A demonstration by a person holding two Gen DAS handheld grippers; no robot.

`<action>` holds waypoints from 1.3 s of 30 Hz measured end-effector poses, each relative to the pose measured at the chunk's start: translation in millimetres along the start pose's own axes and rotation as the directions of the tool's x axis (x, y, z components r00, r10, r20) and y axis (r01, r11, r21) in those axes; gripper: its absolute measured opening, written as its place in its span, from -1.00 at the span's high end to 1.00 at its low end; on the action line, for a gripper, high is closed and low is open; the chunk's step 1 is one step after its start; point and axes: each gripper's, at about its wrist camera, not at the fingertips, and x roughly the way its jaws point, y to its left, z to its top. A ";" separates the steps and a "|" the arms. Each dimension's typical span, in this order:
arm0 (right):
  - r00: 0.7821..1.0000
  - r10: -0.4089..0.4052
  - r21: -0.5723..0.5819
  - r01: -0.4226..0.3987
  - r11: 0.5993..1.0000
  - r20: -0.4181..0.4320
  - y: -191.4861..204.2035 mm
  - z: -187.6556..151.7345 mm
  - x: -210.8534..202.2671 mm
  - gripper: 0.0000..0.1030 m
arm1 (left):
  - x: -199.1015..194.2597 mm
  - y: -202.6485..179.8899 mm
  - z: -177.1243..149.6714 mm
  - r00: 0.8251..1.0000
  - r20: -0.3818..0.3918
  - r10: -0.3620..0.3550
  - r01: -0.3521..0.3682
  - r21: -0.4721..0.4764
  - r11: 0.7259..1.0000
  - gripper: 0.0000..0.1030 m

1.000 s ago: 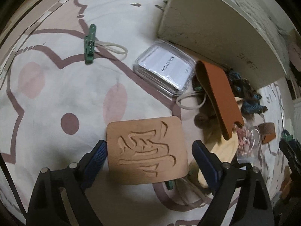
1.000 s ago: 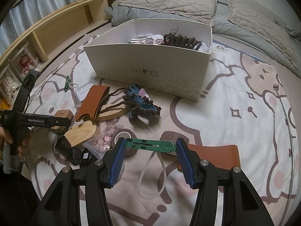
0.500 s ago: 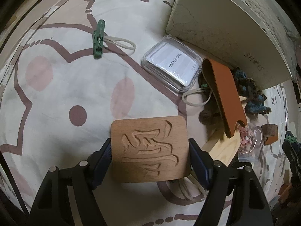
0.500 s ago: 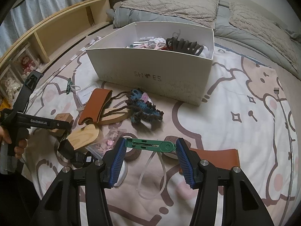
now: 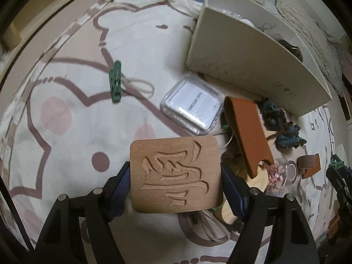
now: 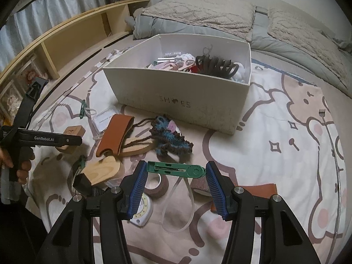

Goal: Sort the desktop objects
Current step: 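Carry the plaque and green clip over the shoe box with both grippers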

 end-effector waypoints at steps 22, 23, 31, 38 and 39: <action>0.990 -0.031 0.020 0.028 0.999 0.139 -0.8 40.3 -21.4 -0.07 | -59.3 -22.3 64.5 0.977 0.207 -0.043 0.019 0.113 0.993 -0.50; 0.989 -0.033 0.020 0.030 0.999 0.145 -1.2 41.8 -22.9 -0.07 | -61.8 -24.5 65.5 0.975 0.217 -0.046 0.020 0.119 0.993 -0.50; 0.979 -0.042 0.017 0.039 0.999 0.200 -0.7 55.5 -32.2 -0.07 | -77.6 -41.8 74.9 0.958 0.278 -0.075 0.033 0.151 0.988 -0.50; 0.971 -0.044 0.044 0.035 0.998 0.234 -2.7 64.4 -38.1 -0.07 | -91.2 -58.3 80.8 0.936 0.336 -0.101 0.039 0.188 0.981 -0.50; 0.970 -0.046 0.045 0.036 0.998 0.240 -2.9 65.7 -39.0 -0.07 | -93.0 -60.3 81.5 0.934 0.343 -0.104 0.038 0.193 0.981 -0.50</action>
